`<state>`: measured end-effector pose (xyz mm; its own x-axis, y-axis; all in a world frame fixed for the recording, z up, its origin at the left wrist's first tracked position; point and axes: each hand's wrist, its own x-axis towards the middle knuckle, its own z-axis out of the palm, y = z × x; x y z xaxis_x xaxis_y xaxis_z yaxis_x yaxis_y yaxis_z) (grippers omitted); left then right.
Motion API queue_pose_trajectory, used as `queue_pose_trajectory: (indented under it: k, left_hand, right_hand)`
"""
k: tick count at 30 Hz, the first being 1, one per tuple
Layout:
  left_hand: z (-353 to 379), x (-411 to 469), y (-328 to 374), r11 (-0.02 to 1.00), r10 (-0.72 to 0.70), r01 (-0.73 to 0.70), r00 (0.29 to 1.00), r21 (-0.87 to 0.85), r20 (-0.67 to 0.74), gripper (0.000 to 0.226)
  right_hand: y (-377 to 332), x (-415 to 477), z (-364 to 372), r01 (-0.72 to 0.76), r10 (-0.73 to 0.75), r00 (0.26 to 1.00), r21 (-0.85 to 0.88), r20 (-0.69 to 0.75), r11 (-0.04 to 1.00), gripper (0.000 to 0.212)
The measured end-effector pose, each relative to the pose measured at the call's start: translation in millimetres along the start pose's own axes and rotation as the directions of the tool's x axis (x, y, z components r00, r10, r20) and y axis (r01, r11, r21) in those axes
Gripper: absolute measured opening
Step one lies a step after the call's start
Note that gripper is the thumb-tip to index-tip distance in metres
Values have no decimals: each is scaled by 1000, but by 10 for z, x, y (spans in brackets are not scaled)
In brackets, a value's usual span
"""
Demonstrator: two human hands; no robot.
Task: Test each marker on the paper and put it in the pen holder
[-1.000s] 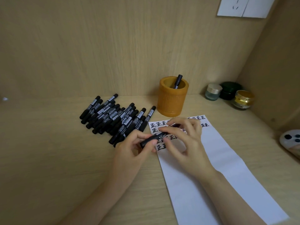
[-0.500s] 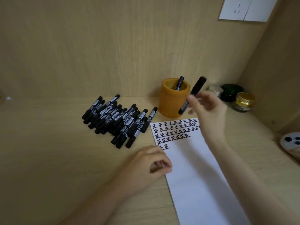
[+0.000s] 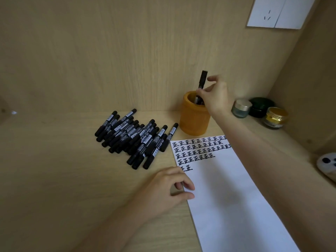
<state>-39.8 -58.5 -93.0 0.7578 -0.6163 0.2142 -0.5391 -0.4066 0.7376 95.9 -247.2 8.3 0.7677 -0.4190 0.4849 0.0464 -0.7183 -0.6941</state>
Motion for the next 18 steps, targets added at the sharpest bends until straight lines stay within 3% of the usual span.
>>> queue_pose_trajectory:
  k: [6,12,15,18]
  left_hand:
    - [1,2,-3,1000,4,-4,1000,-12,-4,11]
    - [-6,2,1,1000,-8,8,1000,-17,-27,8]
    - [-36,13,-21,999,-41,40,993,-8,-112,5]
    - [-57,25,-62,996,-55,70,975,61,-215,10]
  right_hand:
    - [154,-60,86,84,-55,993,-286,109,955,29]
    - [148,-350,-58,224,-236,969,-151,-68,963,17]
    - [174,-692,-182,106,-105,994,63,-16,992,17]
    - [315,-1123,-273,31,-39,997,114,71,993,13]
